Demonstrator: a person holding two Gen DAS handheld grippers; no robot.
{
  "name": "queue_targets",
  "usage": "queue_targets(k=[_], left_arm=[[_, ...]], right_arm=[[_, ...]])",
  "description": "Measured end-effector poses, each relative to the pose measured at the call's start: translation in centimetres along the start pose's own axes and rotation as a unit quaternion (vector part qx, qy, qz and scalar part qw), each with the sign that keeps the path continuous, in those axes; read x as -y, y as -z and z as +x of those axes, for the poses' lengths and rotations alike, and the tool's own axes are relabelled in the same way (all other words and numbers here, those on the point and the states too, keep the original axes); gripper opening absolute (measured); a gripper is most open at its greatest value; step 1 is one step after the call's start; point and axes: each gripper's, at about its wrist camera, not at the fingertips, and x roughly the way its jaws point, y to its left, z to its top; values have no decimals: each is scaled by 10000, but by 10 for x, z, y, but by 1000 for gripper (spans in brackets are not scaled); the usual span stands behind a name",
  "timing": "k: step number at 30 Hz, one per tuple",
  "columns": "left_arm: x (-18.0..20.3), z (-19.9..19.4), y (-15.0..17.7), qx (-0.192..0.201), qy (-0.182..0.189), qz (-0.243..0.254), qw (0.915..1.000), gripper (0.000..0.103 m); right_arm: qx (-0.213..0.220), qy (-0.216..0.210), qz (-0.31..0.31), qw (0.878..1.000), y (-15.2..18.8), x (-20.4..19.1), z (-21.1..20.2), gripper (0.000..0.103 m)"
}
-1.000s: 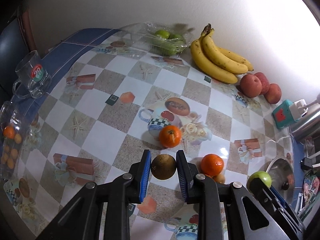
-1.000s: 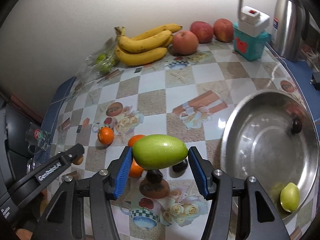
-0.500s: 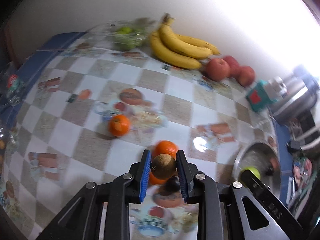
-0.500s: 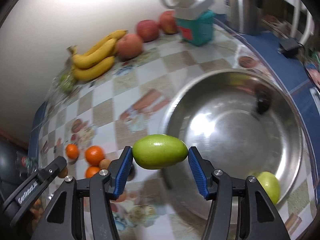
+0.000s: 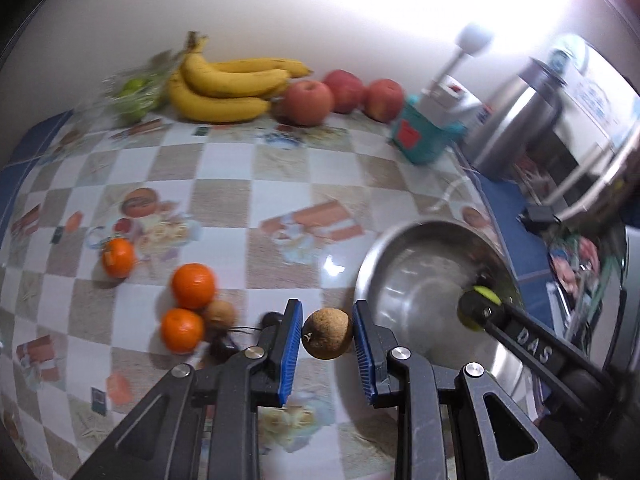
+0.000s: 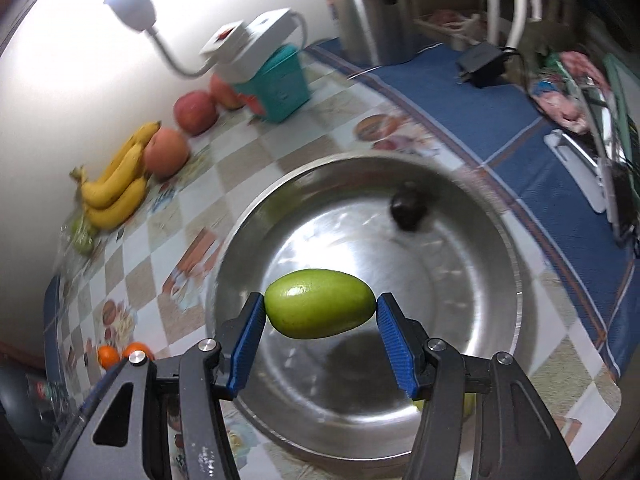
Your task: Organize fruits
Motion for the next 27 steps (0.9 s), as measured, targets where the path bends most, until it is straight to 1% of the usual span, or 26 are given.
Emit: queue_targets(k=[3,6,10,14,17,27], left_arm=[[15,2,3,41,173,196,9996,28],[29,7,5,121,213,424,9988,28],[46,13,8,211,425,699,9964,28],[58,20,10,331,450,980,9936,28],[59,27,10,302,535,944,9936,28],[60,45,13,218,473,980,9938,28]], right_arm=[[90,-28,178,9998,-3,10,-4,59],[146,47,252,9996,-5,17,-7,59],[103,87,337,9993,-6,23,-3,59],[40,77,413,9991,-5,28,1,59],[6,129,440,9989,-4,31,4,59],[-86,258,559,9981,-3,36,18,59]])
